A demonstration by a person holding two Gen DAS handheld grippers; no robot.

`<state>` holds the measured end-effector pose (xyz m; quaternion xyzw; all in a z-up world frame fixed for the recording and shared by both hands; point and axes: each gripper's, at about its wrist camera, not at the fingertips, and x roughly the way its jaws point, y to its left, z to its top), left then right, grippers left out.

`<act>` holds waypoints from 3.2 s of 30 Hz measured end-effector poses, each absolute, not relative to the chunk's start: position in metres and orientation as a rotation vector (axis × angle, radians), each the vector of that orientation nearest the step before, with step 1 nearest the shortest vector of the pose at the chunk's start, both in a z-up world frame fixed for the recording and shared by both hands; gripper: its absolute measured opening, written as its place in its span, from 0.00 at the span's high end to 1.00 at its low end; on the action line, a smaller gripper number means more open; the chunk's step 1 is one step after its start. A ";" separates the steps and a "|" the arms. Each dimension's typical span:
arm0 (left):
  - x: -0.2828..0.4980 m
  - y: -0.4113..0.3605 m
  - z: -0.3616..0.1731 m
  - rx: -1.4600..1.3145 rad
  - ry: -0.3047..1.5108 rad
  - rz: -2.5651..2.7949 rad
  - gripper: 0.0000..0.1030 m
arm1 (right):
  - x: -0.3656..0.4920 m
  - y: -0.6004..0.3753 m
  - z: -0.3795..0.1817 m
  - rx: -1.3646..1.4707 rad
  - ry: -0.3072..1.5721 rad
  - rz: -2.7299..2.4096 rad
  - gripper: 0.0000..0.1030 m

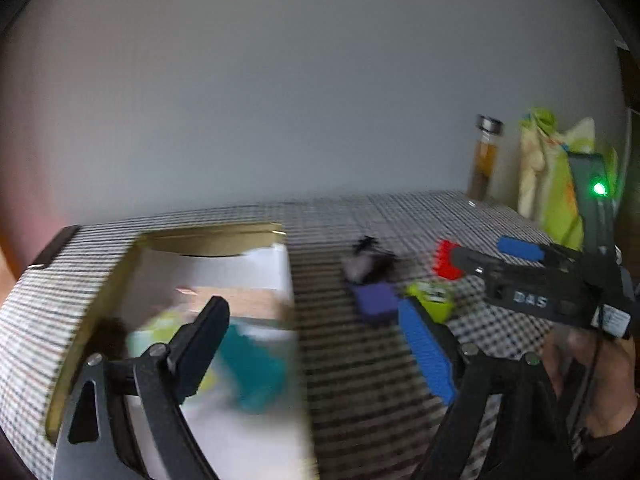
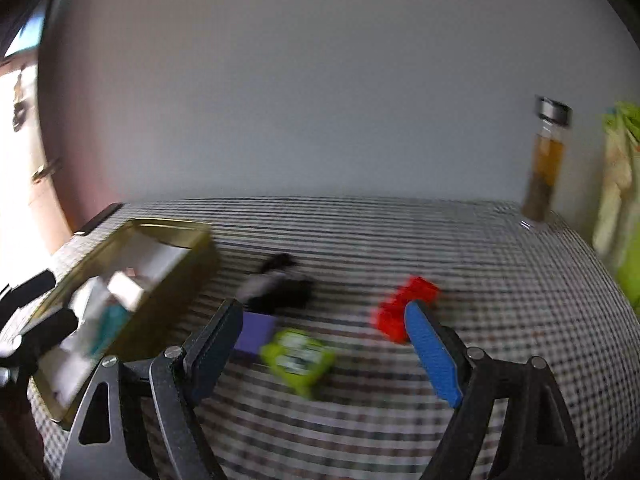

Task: Organize rigid objects
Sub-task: 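Withdraw both tools from the tin toward the purple block and lime brick, then grasp the purple block with the left tool while the right tool grasps the lime brick, then carry the purple block and lime brick over the gold tin with both tools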

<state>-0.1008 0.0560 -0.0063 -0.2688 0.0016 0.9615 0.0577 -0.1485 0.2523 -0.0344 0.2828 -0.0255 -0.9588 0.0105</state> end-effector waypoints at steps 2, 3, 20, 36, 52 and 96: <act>-0.111 0.077 -0.010 -0.842 0.033 2.884 0.15 | -0.149 0.266 -0.039 0.901 -0.116 -3.009 0.18; -0.118 0.087 -0.013 -0.854 0.059 2.876 0.16 | -0.149 0.273 -0.041 0.908 -0.142 -3.012 0.18; -0.149 0.072 -0.029 -0.939 0.190 2.991 0.12 | -0.159 0.254 -0.055 0.954 -0.081 -2.864 0.17; -0.142 0.070 -0.030 -0.946 0.112 2.958 0.06 | -0.184 0.234 -0.075 1.168 -0.022 -2.706 0.51; -0.192 0.108 -0.060 -1.243 0.028 2.729 0.24 | -0.163 0.265 -0.057 1.015 -0.227 -3.007 0.51; -0.088 0.070 -0.018 -0.609 0.016 3.047 0.62 | -0.096 0.201 -0.031 0.517 -0.002 -3.050 0.51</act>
